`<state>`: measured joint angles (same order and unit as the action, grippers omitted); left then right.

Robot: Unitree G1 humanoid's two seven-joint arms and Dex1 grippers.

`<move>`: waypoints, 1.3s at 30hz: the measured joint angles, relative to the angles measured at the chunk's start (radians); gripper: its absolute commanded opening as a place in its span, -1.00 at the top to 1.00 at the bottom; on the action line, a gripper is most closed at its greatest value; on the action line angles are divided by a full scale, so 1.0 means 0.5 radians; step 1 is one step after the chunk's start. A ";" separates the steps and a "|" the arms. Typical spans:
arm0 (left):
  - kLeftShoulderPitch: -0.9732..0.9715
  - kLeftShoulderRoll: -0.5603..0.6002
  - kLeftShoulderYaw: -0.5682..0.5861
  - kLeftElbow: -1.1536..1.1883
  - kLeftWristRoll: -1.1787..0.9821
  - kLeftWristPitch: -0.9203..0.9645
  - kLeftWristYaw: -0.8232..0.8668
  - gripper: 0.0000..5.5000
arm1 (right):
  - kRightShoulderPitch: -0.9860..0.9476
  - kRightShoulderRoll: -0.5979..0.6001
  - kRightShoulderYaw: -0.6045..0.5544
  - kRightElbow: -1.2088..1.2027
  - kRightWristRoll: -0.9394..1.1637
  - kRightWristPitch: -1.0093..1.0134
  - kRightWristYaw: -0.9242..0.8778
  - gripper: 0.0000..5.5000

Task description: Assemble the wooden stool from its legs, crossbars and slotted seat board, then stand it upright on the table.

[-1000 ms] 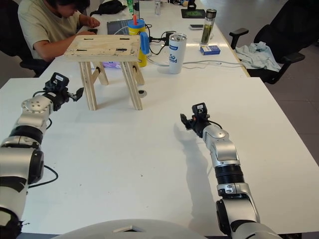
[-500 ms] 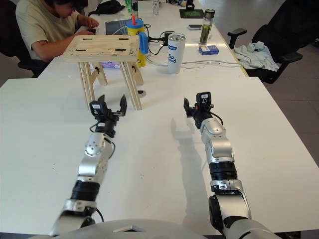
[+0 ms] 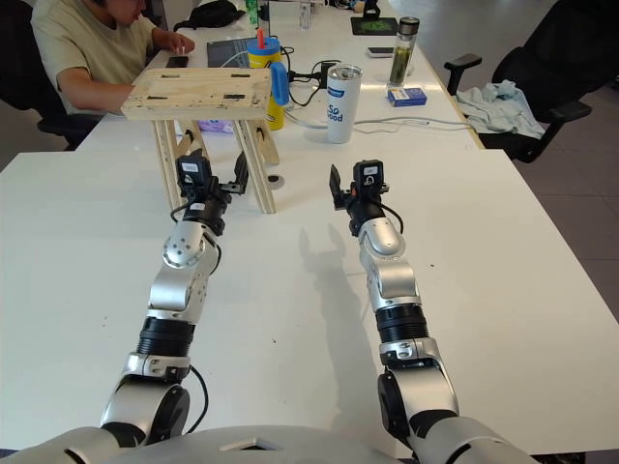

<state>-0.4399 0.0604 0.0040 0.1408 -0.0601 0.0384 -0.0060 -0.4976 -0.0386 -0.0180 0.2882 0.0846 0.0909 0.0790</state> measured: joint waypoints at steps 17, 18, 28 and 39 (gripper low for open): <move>-0.133 0.034 -0.015 0.151 -0.025 -0.042 -0.245 -0.54 | -0.011 0.076 -0.052 0.164 -0.054 -0.098 -0.128 -0.23; -0.133 0.018 -0.027 0.175 -0.008 -0.065 -0.223 -0.54 | -0.042 0.071 -0.065 0.202 -0.051 -0.103 -0.120 -0.23; -0.144 -0.061 -0.032 0.398 0.046 -0.231 -0.160 -0.54 | -0.212 0.046 -0.091 0.379 -0.025 -0.210 -0.013 -0.23; -0.304 -0.109 0.058 0.665 0.043 -0.386 -0.069 -0.54 | -0.328 0.036 -0.140 0.472 -0.001 -0.183 -0.084 -0.23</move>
<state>-0.5921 0.0060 0.0328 0.4732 -0.0386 -0.1547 -0.0404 -0.6618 -0.0208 -0.0882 0.5244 0.0843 -0.0005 0.0370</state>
